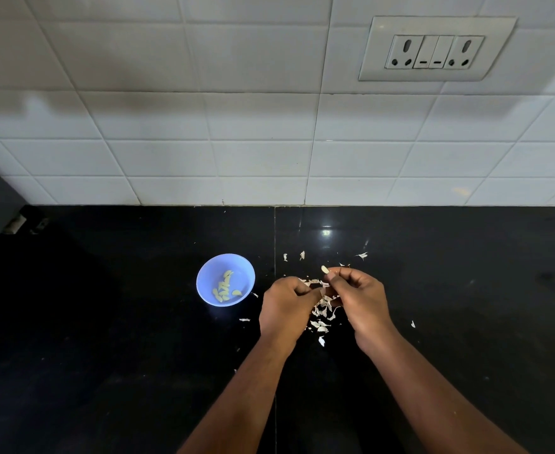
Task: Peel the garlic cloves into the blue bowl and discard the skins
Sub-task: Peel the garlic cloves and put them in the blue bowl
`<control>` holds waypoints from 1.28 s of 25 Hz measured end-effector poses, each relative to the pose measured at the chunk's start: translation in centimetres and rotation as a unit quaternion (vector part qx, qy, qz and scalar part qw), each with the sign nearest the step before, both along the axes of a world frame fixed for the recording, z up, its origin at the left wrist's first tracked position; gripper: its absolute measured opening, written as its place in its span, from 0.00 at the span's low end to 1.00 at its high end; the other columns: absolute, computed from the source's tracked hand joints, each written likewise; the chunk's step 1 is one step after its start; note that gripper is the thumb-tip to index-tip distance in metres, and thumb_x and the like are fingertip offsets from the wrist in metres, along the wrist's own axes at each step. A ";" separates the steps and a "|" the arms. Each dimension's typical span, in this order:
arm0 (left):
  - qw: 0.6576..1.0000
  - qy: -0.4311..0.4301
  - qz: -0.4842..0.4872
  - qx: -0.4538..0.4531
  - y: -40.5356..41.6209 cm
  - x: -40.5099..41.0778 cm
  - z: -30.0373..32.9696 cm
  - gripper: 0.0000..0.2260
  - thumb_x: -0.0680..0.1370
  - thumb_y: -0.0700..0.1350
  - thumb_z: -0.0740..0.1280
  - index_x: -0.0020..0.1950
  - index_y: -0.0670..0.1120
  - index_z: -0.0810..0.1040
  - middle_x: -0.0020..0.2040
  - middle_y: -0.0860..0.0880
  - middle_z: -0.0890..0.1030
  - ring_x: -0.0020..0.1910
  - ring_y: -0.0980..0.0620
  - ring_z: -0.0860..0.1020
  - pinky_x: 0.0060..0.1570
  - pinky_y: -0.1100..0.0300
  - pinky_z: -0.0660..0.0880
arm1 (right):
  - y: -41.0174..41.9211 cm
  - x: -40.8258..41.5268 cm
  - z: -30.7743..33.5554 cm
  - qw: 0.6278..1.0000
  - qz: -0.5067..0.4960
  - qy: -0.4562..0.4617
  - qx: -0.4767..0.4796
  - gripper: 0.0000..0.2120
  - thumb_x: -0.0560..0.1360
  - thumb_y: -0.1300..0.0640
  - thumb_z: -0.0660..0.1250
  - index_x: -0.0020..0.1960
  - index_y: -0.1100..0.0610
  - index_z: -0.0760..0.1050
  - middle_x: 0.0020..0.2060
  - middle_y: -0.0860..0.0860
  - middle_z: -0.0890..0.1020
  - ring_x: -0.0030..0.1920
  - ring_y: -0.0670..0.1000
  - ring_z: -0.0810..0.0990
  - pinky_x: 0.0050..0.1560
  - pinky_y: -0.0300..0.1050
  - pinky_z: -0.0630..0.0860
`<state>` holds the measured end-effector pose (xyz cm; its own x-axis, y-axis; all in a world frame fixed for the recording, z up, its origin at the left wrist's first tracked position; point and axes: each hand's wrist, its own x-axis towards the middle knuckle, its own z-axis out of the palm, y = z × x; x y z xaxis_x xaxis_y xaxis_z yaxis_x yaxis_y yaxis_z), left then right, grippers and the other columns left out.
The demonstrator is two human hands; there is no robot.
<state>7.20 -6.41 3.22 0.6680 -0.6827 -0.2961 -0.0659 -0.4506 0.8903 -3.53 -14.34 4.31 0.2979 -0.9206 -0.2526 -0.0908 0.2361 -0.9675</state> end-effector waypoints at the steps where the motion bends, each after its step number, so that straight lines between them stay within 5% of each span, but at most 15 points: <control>1: 1.000 -0.004 0.012 0.003 -0.1 0.2 -0.1 0.15 0.71 0.55 0.80 0.38 0.49 0.78 0.32 0.56 0.79 0.31 0.58 0.75 0.37 0.55 0.75 | 0.0 -0.1 -0.1 1.000 0.001 0.004 -0.003 0.05 0.79 0.63 0.72 0.50 0.57 0.86 0.40 0.53 0.87 0.38 0.46 0.84 0.37 0.37 0.79; 6: 0.998 0.037 0.016 -0.053 -0.2 0.9 -0.2 0.07 0.75 0.46 0.78 0.50 0.56 0.87 0.44 0.59 0.86 0.44 0.63 0.84 0.49 0.56 0.82 | -0.3 -0.7 -0.2 0.997 0.023 0.049 -0.061 0.05 0.79 0.61 0.73 0.50 0.53 0.86 0.39 0.50 0.88 0.40 0.45 0.85 0.44 0.39 0.81; 12: 0.975 0.192 0.040 -0.108 -0.7 0.4 1.1 0.04 0.80 0.48 0.75 0.49 0.48 0.88 0.41 0.52 0.86 0.39 0.60 0.81 0.37 0.60 0.80 | -0.3 -1.2 0.3 0.974 0.098 0.122 -0.162 0.07 0.80 0.59 0.72 0.48 0.50 0.86 0.42 0.43 0.88 0.46 0.43 0.86 0.48 0.37 0.80; 23: 0.925 0.362 0.072 -0.086 -0.8 0.4 0.6 0.07 0.79 0.44 0.75 0.54 0.43 0.85 0.44 0.47 0.86 0.38 0.54 0.82 0.30 0.59 0.78 | 0.4 -1.2 -0.2 0.974 0.092 0.109 -0.173 0.07 0.80 0.61 0.71 0.50 0.50 0.86 0.45 0.44 0.87 0.49 0.41 0.85 0.50 0.32 0.78; 32: 0.978 0.142 0.036 -0.151 -1.0 0.3 0.0 0.02 0.80 0.42 0.74 0.51 0.48 0.86 0.44 0.51 0.87 0.43 0.57 0.85 0.40 0.58 0.83 | 0.0 -0.5 0.1 0.990 0.081 0.097 -0.057 0.04 0.79 0.57 0.72 0.46 0.53 0.86 0.39 0.52 0.87 0.38 0.49 0.84 0.46 0.56 0.84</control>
<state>7.45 -7.39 3.19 0.6370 -0.7225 -0.2686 0.2254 -0.1586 0.9613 -4.05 -14.31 4.46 0.3998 -0.8908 -0.2160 -0.3057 0.0926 -0.9476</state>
